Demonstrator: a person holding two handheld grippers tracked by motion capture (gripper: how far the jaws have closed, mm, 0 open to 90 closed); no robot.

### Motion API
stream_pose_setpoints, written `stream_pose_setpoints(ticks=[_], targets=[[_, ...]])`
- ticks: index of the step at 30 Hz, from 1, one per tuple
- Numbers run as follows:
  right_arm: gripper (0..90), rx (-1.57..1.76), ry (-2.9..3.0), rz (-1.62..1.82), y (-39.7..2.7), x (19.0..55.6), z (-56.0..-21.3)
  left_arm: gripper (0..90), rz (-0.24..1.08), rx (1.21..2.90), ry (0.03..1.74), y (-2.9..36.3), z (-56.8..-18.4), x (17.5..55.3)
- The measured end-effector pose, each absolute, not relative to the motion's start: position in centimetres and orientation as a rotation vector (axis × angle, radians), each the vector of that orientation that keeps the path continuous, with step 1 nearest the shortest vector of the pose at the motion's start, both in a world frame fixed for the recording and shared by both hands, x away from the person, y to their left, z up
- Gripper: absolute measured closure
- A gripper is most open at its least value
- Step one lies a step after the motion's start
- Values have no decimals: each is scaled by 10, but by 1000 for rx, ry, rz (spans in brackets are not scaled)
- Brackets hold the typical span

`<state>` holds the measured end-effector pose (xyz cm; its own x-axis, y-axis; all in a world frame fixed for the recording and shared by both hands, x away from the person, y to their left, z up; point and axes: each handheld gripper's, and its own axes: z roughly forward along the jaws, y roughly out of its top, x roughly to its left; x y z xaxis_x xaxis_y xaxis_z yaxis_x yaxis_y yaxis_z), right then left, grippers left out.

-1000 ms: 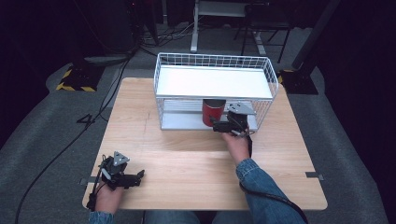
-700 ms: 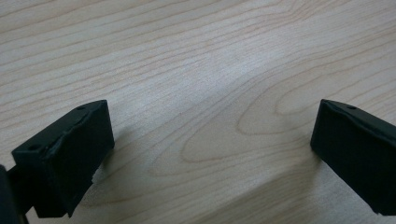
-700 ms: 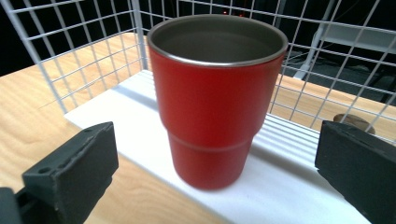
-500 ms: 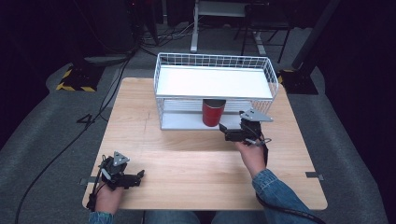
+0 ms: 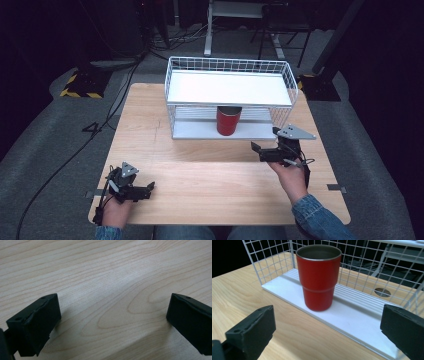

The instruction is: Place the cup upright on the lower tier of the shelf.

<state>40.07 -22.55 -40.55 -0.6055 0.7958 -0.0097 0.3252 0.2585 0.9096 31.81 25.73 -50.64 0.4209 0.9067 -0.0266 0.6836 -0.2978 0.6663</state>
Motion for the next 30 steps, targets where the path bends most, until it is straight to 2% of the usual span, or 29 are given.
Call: stream_pose_setpoints(ticks=[16,30], targets=[[14,1025,2142,1238,-266,365,-409,0,479,2081,1328,255,-506,325],[38,1101,2167,1135,-309,339,-435,0,480,2084,1328,255,-506,325]])
